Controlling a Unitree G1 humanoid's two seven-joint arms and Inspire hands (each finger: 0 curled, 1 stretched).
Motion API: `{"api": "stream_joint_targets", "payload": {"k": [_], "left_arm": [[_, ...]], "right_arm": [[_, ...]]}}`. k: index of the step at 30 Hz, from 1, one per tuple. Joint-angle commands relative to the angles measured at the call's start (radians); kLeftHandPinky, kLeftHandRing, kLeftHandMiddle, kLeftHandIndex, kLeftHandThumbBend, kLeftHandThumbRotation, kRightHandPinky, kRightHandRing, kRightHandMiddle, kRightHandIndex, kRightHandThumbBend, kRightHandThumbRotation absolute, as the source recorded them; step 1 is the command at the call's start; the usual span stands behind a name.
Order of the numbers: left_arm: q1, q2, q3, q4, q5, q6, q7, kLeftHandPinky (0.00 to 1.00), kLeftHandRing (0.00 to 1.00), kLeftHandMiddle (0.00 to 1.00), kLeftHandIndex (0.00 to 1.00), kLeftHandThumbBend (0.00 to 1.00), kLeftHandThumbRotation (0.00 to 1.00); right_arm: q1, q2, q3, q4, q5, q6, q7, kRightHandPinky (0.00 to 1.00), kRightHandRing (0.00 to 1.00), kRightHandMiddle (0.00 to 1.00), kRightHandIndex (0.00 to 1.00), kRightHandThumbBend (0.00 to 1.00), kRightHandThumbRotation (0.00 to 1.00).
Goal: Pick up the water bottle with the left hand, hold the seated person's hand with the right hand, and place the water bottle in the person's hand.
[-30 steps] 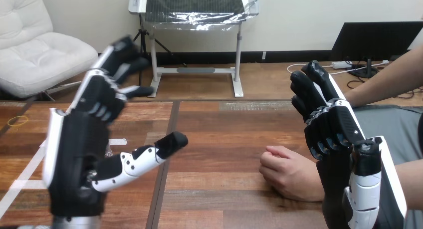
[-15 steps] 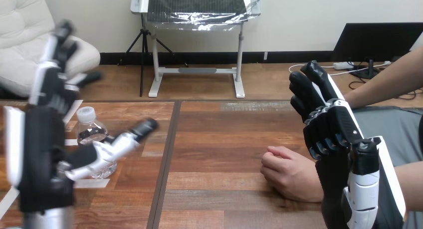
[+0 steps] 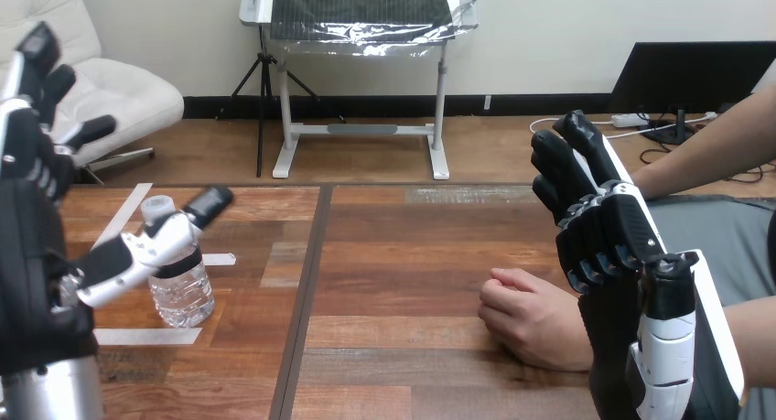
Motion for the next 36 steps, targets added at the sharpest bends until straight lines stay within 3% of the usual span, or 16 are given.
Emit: {"api": "stream_joint_targets", "payload": {"k": [1,14,20,28,36], "left_arm": [[-0.075,0.022,0.011,0.025,0.011,0.029,0.008,0.7,0.88,0.92,0.91,1.0,0.01],[-0.142,0.062,0.027,0.116,0.029,0.07,0.025,0.68,0.91,0.94,0.93,1.0,0.06],[-0.177,0.077,0.026,0.164,0.035,0.088,0.029,0.77,0.95,0.96,0.94,1.0,0.06],[-0.223,0.085,0.019,0.233,0.017,0.119,0.023,0.96,0.99,0.99,0.98,1.0,0.05],[-0.268,0.105,0.015,0.326,0.011,0.145,0.011,1.0,1.0,1.0,1.0,1.0,0.09]], "right_arm": [[-0.031,0.005,0.001,-0.037,0.01,-0.005,-0.002,1.0,0.98,0.94,0.96,0.61,1.0],[-0.037,0.003,-0.002,-0.031,0.009,-0.006,0.0,1.0,0.98,0.94,0.96,0.61,1.0],[-0.042,0.002,-0.002,-0.026,0.014,-0.007,0.004,1.0,0.98,0.94,0.96,0.61,1.0],[-0.049,0.005,-0.003,-0.019,0.008,-0.009,0.002,1.0,0.98,0.94,0.95,0.61,1.0],[-0.052,0.005,-0.002,-0.021,0.01,-0.002,0.002,1.0,0.97,0.94,0.95,0.6,1.0]]}}
